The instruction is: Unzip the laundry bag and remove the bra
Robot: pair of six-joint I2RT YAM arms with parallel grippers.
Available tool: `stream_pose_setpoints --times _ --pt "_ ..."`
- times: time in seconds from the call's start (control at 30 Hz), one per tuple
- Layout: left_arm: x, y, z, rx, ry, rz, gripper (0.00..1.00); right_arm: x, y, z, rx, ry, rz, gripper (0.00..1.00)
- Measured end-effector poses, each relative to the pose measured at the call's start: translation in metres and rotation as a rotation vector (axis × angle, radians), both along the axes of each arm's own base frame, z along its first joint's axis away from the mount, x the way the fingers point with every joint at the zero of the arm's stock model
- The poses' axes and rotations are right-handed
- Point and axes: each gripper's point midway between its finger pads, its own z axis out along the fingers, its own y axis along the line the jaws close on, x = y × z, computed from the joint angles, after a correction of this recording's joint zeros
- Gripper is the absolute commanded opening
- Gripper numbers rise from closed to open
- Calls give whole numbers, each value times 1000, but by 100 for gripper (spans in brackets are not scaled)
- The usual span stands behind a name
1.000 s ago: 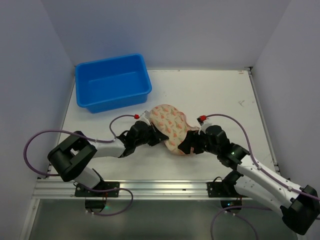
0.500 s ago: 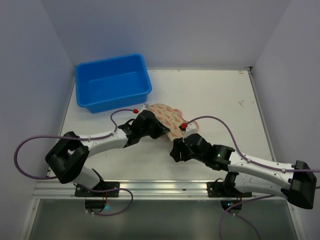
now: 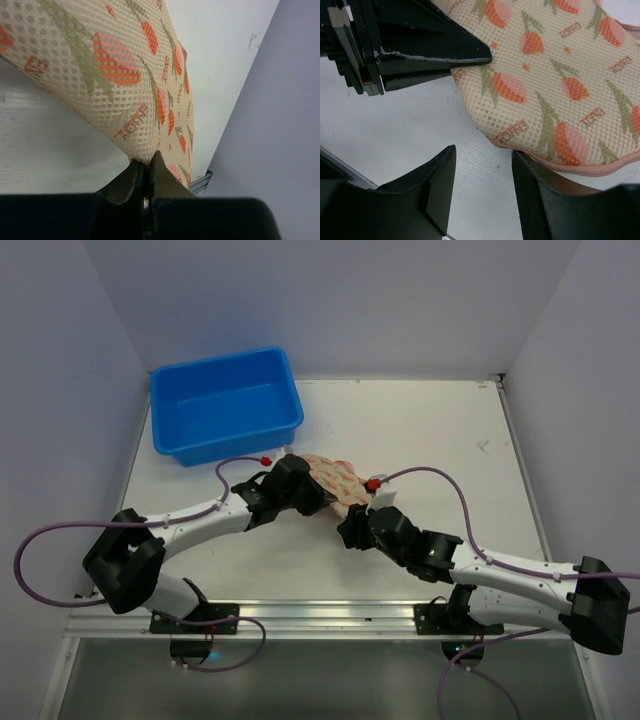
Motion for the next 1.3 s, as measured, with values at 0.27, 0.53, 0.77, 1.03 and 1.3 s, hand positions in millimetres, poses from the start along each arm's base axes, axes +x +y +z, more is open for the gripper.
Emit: stream_pose_setpoints --times 0.27,0.53,0.77,1.03,1.3 --pt "-2 2 10 -18 -7 7 0 17 0 7 46 -63 -47 43" --pt "-3 4 13 -18 -11 9 0 26 4 7 24 -104 -28 36" --pt "-3 6 16 -13 -21 10 0 29 2 9 -2 -130 -7 1" --pt "-2 7 19 -3 -42 1 0 20 -7 23 20 -158 21 0" --pt "7 21 17 41 -57 -4 0 5 -35 24 15 -149 25 0"
